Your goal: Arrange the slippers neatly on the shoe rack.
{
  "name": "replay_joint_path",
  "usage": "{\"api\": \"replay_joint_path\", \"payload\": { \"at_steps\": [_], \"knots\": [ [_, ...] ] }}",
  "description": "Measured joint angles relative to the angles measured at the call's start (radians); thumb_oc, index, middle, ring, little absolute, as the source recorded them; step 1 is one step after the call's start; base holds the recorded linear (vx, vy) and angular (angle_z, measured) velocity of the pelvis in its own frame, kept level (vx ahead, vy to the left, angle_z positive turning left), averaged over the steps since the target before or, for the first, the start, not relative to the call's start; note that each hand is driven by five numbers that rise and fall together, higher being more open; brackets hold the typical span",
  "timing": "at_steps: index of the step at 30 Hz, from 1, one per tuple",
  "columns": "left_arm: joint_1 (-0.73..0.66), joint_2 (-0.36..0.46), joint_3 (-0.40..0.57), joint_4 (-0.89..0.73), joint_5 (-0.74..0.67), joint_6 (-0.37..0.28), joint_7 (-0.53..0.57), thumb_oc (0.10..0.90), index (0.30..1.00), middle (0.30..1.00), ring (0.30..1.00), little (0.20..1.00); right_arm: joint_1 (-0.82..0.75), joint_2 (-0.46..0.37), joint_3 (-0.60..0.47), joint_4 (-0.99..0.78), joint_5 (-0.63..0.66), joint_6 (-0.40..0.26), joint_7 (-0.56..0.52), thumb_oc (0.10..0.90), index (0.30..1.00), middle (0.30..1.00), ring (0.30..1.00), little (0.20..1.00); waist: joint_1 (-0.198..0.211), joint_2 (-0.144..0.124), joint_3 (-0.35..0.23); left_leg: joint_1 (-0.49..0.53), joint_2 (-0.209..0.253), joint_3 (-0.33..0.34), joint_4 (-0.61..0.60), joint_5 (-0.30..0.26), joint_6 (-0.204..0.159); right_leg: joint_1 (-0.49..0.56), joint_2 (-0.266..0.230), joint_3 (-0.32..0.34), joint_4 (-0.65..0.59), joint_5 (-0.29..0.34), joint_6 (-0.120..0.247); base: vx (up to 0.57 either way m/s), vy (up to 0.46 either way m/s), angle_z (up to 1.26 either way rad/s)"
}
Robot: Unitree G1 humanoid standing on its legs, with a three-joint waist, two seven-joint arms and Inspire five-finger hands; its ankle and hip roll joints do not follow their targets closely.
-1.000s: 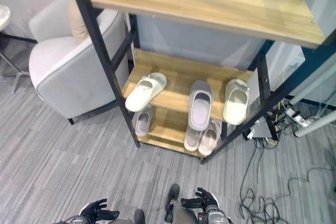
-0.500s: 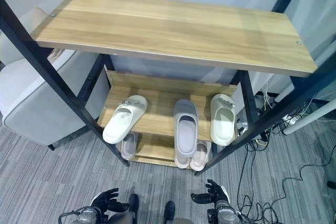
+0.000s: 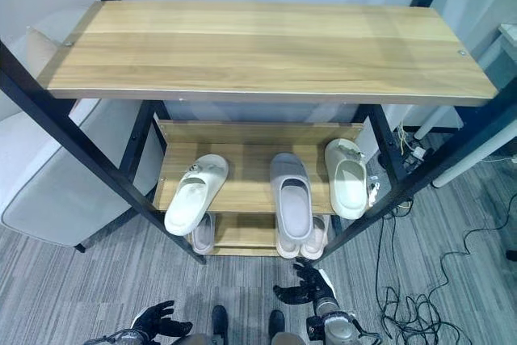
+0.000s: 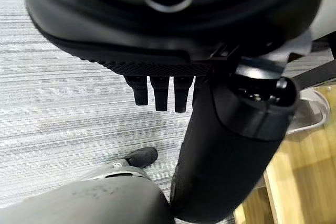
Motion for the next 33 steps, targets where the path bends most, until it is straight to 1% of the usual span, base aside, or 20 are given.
{"api": "replay_joint_path", "payload": {
  "at_steps": [2,5,7,9,10,12,14,16,18,22,26,29,33],
  "knots": [
    [0.004,0.002,0.0,-0.009,0.005,0.001,-0.001,0.8,0.9,0.9,0.9,0.9,0.008,-0.018,0.061,-0.039,0.033,0.008,0.033,0.8,0.9,0.9,0.9,0.9,0.0,-0.002,0.0,0.0,0.003,-0.006,0.0,0.001,-0.002,0.004,0.002,-0.004,-0.005,0.001,-0.001,0.0,-0.025,0.05],
    [0.013,0.004,0.01,-0.023,0.007,0.001,-0.001,0.8,0.9,0.9,0.9,0.9,0.009,-0.029,0.119,-0.113,0.035,0.026,0.071,0.8,0.9,0.9,0.9,0.9,0.003,-0.005,-0.001,0.001,0.005,-0.013,0.0,0.003,-0.003,0.016,0.001,-0.032,-0.019,0.005,0.001,0.01,-0.045,0.08],
    [0.016,0.004,0.011,-0.024,0.011,0.001,-0.001,0.8,0.9,0.9,0.9,0.9,0.01,-0.038,0.136,-0.182,0.036,0.031,0.096,0.8,0.9,0.9,0.9,0.9,0.006,-0.007,-0.002,0.0,0.007,-0.022,0.0,0.005,-0.005,0.026,0.001,-0.046,-0.03,0.009,-0.003,0.03,-0.072,0.14],
    [0.021,0.004,0.02,-0.028,0.015,0.001,-0.001,0.8,0.9,0.9,0.9,0.9,0.008,-0.04,0.136,-0.236,0.041,0.033,0.111,0.8,0.9,0.9,0.9,0.9,0.008,-0.01,-0.004,0.001,0.007,-0.036,0.0,0.006,-0.006,0.039,0.002,-0.061,-0.04,0.011,-0.005,0.02,-0.059,0.2],
    [0.024,0.004,0.02,-0.03,0.018,0.001,-0.001,0.8,0.9,0.9,0.9,0.9,0.01,-0.053,0.138,-0.289,0.057,0.035,0.117,0.8,0.9,0.9,0.9,0.9,0.009,-0.013,-0.009,0.0,0.007,-0.039,0.0,0.007,-0.007,0.045,0.004,-0.066,-0.049,0.013,-0.007,0.02,-0.037,0.16],
    [0.029,0.005,0.023,-0.03,0.022,0.001,-0.001,0.8,0.9,0.9,0.9,0.9,0.007,-0.071,0.135,-0.343,0.057,0.033,0.128,0.8,0.9,0.9,0.9,0.9,0.01,-0.016,-0.016,0.002,0.007,-0.046,0.0,0.011,-0.003,0.058,0.006,-0.075,-0.059,0.019,-0.011,0.04,-0.044,0.13],
    [0.039,0.004,0.028,-0.036,0.036,0.001,-0.001,0.8,0.9,0.9,0.9,0.9,0.011,-0.113,0.131,-0.431,0.058,0.032,0.132,0.8,0.9,0.9,0.9,0.9,0.014,-0.017,-0.031,0.006,0.007,-0.052,0.0,0.011,-0.003,0.072,0.006,-0.084,-0.075,0.023,-0.013,0.04,-0.044,0.11],
    [0.054,0.004,0.029,-0.041,0.036,0.001,-0.001,0.8,0.9,0.9,0.9,0.9,0.014,-0.129,0.12,-0.479,0.092,0.025,0.144,0.8,0.9,0.9,0.9,0.9,0.015,-0.017,-0.047,0.011,0.006,-0.057,0.0,0.012,-0.004,0.09,0.008,-0.089,-0.088,0.028,-0.018,0.04,-0.045,0.07],
    [0.06,0.003,0.028,-0.042,0.036,0.001,-0.001,0.8,0.9,0.9,0.9,0.9,0.011,-0.132,0.111,-0.49,0.128,0.019,0.152,0.8,0.9,0.9,0.9,0.9,0.016,-0.015,-0.049,0.023,0.005,-0.061,0.0,0.01,-0.007,0.108,0.009,-0.094,-0.098,0.03,-0.018,0.04,-0.036,0.07],
    [0.067,-0.003,0.028,-0.046,0.036,0.002,-0.002,0.8,0.9,0.9,0.9,0.9,0.012,-0.134,0.104,-0.488,0.17,0.02,0.152,0.8,0.9,0.9,0.9,0.9,0.019,-0.004,-0.057,0.029,0.007,-0.062,0.0,0.008,-0.009,0.111,0.011,-0.094,-0.099,0.03,-0.018,0.03,-0.025,0.0],
    [0.076,-0.005,0.028,-0.05,0.036,0.005,-0.002,0.8,0.9,0.9,0.9,0.9,0.013,-0.134,0.101,-0.491,0.232,0.02,0.151,0.8,0.9,0.9,0.9,0.9,0.02,0.003,-0.063,0.038,0.008,-0.062,0.0,0.003,-0.016,0.119,0.013,-0.092,-0.101,0.025,-0.012,0.05,-0.025,0.0],
    [0.083,-0.005,0.028,-0.062,0.036,0.009,-0.003,0.8,0.9,0.9,0.9,0.9,0.013,-0.134,0.095,-0.508,0.253,0.02,0.147,0.8,0.9,0.9,0.9,0.9,0.021,0.004,-0.064,0.038,0.009,-0.062,0.0,0.003,-0.017,0.119,0.014,-0.093,-0.103,0.025,-0.013,0.01,-0.004,0.0],
    [0.089,-0.007,0.028,-0.066,0.036,0.012,-0.002,0.8,0.9,0.9,0.9,0.9,0.011,-0.135,0.092,-0.573,0.25,0.014,0.129,0.8,0.9,0.9,0.9,0.9,0.021,0.007,-0.067,0.038,0.011,-0.062,0.0,0.002,-0.019,0.119,0.015,-0.091,-0.105,0.026,-0.014,0.0,0.0,0.0]
  ]
}}
